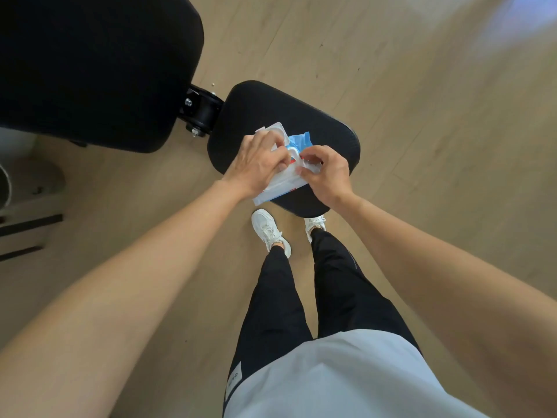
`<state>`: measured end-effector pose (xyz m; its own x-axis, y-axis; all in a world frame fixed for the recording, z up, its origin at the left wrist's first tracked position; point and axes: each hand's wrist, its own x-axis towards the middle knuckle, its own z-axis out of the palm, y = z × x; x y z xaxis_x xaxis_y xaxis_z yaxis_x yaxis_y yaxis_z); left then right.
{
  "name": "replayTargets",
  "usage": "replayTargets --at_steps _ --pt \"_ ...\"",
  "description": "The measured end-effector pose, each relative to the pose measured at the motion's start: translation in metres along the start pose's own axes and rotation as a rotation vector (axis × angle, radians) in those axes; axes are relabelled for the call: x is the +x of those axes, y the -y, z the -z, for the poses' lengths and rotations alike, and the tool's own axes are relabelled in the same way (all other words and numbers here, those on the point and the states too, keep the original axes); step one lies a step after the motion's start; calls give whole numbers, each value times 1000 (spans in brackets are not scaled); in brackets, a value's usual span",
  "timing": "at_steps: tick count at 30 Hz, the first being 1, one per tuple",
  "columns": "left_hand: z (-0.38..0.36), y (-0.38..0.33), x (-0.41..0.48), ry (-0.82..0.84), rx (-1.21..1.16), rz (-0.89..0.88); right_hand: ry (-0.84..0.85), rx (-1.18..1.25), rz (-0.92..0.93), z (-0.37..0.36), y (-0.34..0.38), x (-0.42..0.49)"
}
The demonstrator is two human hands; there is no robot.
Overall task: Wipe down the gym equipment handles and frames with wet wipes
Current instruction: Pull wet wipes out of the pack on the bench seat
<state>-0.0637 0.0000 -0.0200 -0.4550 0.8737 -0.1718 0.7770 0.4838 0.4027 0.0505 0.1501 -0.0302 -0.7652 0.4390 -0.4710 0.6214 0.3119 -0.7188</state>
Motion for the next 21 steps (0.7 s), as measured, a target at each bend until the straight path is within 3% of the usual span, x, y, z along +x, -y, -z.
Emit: replayTargets --at_steps 11,15,21 --pt "13 32 -62 20 -199 116 -10 -14 -21 -12 1 -2" --pt "10 21 -66 9 -282 235 -22 -11 6 -9 7 -5" --pt "6 4 -70 -35 -420 384 -21 -242 272 -5 23 -8"
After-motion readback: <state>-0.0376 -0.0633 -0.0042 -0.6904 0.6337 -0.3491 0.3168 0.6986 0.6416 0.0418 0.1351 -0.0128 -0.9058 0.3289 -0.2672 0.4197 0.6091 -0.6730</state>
